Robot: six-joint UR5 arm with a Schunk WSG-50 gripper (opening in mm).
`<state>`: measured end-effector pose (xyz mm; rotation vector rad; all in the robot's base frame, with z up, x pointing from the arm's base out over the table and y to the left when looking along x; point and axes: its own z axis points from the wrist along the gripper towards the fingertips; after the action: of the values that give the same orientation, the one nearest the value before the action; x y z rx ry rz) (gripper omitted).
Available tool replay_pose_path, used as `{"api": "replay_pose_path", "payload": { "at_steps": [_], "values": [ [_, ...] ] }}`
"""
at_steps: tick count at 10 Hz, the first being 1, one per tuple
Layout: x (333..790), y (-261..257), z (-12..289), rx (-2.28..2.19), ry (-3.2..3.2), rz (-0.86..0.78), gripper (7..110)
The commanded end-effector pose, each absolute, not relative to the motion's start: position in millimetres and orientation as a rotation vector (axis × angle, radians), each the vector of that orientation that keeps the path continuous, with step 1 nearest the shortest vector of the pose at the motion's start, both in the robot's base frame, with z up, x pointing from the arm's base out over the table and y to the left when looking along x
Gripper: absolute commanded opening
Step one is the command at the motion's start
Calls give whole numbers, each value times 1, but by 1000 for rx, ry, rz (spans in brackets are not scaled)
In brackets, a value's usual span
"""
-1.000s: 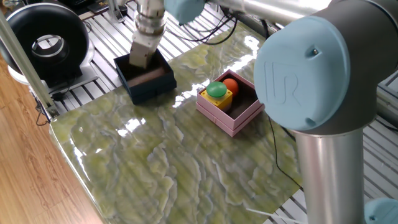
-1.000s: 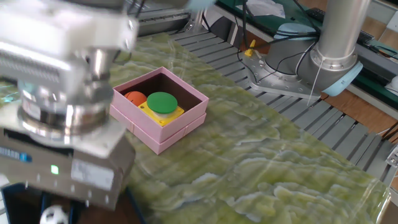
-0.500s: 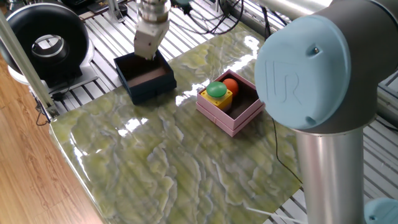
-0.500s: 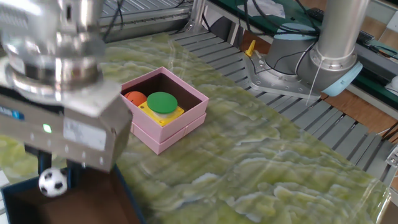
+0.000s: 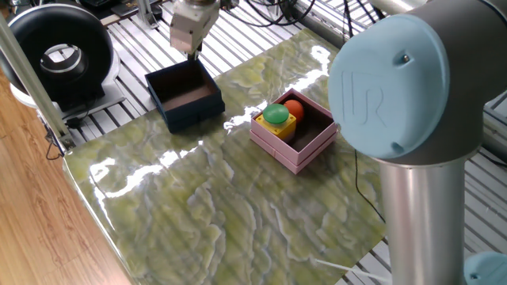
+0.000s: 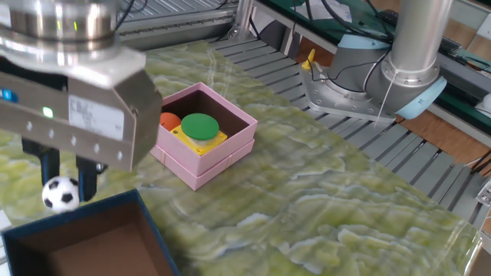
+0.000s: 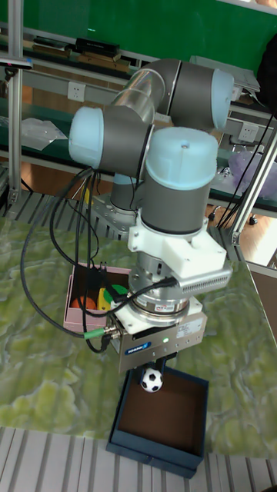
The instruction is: Move an object from one box to another
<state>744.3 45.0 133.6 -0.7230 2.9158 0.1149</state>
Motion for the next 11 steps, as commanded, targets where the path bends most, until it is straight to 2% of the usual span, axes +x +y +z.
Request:
{"api": "replay_pose_path", "payload": {
  "at_steps": [1, 5, 8, 11],
  "values": [
    [742, 48, 145, -669, 2925, 158, 7],
    [723, 75, 154, -631, 3040, 250, 7],
    [731, 50, 150, -739, 3025, 86, 7],
    [733, 54, 150, -708, 3005, 139, 7]
  ]
}}
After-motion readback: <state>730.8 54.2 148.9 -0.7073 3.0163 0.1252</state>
